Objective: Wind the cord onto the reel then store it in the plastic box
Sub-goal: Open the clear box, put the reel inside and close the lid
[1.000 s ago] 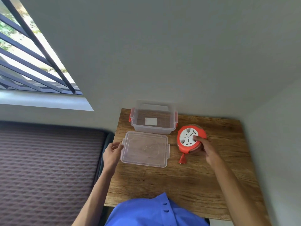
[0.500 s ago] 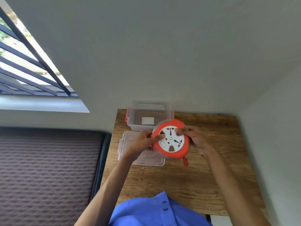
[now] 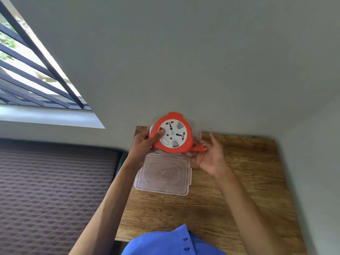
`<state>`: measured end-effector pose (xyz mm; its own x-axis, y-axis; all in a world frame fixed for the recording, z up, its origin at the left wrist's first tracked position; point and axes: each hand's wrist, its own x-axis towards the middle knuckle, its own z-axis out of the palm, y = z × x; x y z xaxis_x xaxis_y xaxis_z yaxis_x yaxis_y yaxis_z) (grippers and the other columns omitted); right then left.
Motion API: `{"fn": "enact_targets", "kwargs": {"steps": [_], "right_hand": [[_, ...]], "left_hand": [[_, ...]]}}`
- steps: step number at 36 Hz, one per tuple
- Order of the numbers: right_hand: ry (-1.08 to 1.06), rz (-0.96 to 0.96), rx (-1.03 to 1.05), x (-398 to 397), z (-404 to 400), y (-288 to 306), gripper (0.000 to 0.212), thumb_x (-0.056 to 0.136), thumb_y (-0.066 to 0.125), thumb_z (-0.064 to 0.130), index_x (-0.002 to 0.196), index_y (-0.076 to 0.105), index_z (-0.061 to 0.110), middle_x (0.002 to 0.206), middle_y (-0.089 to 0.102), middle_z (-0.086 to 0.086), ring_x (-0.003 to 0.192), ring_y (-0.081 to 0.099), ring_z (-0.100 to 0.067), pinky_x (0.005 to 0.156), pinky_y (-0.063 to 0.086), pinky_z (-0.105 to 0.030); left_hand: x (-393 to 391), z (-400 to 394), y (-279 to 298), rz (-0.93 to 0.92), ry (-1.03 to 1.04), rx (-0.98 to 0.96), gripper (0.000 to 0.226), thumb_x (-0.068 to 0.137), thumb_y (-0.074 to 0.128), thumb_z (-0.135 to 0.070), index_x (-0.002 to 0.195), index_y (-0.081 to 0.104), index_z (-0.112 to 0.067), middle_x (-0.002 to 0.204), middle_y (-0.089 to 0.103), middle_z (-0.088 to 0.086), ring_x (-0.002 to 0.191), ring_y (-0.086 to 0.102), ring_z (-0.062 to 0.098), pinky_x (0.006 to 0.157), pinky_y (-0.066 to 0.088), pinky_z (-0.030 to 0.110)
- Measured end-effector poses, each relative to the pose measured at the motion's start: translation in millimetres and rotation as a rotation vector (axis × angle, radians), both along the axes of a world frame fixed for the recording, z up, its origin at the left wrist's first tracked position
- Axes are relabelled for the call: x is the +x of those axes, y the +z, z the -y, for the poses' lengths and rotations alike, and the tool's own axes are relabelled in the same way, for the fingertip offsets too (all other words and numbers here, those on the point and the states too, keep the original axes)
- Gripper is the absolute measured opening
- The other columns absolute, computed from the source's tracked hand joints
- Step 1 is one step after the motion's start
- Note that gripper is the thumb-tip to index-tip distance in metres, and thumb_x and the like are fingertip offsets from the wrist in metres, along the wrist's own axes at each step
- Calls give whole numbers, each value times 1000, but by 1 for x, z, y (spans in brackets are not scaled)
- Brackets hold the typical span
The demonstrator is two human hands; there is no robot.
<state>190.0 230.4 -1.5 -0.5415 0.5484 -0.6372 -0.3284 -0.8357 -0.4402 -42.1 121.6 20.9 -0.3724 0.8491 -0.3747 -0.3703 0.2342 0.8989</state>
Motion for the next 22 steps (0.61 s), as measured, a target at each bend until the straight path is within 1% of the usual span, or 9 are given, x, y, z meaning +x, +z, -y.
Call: {"fn": "enact_targets", "kwargs": {"steps": [2, 4, 7, 9, 14, 16, 19, 21, 22], "right_hand": [[40, 114, 138, -9, -15, 10, 58, 88, 78, 46, 124, 71, 1, 104, 80, -22, 93, 81, -39, 79, 63, -61], [113, 242, 264, -20, -22, 16, 42, 83, 86, 24, 117, 72, 3, 110, 77, -21, 92, 80, -32, 75, 66, -53], [110, 411, 376, -41, -31, 15, 54, 81, 88, 3, 129, 65, 6, 125, 71, -18, 104, 74, -29, 69, 66, -37], [94, 495, 458, -53, -38, 11, 62, 78, 89, -2, 132, 62, 10, 122, 72, -9, 107, 73, -25, 72, 66, -34], [157, 678, 607, -68, -64, -6, 57, 82, 78, -12, 134, 62, 8, 126, 72, -13, 116, 70, -30, 95, 63, -51], [226, 727, 633, -70, -71, -14, 57, 82, 73, -16, 132, 63, 8, 124, 72, -13, 116, 70, -30, 93, 64, -48], [371, 810, 712, -69, -77, -26, 54, 83, 69, -14, 131, 63, 10, 122, 72, -10, 111, 70, -25, 80, 64, -36], [435, 866, 789, -69, -81, -32, 54, 83, 69, -13, 132, 63, 11, 119, 71, -6, 111, 70, -24, 73, 60, -29], [466, 892, 842, -69, -83, -33, 55, 83, 69, -12, 133, 63, 11, 120, 71, -5, 114, 69, -24, 75, 61, -29]], "left_hand": [[-3, -4, -7, 8, 14, -32, 49, 92, 88, -40, 130, 76, -12, 119, 84, 11, 110, 81, 32, 88, 68, 45], [-4, -11, -14, -2, 20, -58, 52, 90, 89, -43, 131, 76, -14, 120, 84, 10, 112, 81, 32, 93, 66, 50], [-5, -27, -22, -81, 50, -70, 47, 94, 86, -42, 130, 75, -13, 116, 85, 8, 111, 81, 29, 91, 67, 47], [-5, -40, -27, -143, 70, -79, 44, 97, 84, -40, 129, 75, -12, 113, 85, 7, 106, 82, 26, 89, 68, 47], [-12, -61, -37, -324, 70, -208, 55, 98, 83, -32, 145, 61, -15, 128, 78, 5, 111, 78, 24, 84, 69, 36], [-14, -63, -45, -376, 33, -280, 59, 99, 82, -28, 149, 56, -14, 134, 74, 9, 113, 74, 26, 75, 65, 26], [-17, -61, -56, -513, -21, -346, 55, 102, 78, -31, 148, 55, -13, 134, 74, 11, 103, 71, 21, 56, 58, 12], [-19, -62, -61, -617, -52, -385, 55, 104, 74, -36, 149, 55, -12, 135, 75, 12, 104, 71, 22, 68, 61, 18], [-20, -63, -62, -660, -71, -416, 55, 104, 74, -37, 149, 57, -11, 136, 75, 13, 107, 72, 25, 78, 62, 28]]}}
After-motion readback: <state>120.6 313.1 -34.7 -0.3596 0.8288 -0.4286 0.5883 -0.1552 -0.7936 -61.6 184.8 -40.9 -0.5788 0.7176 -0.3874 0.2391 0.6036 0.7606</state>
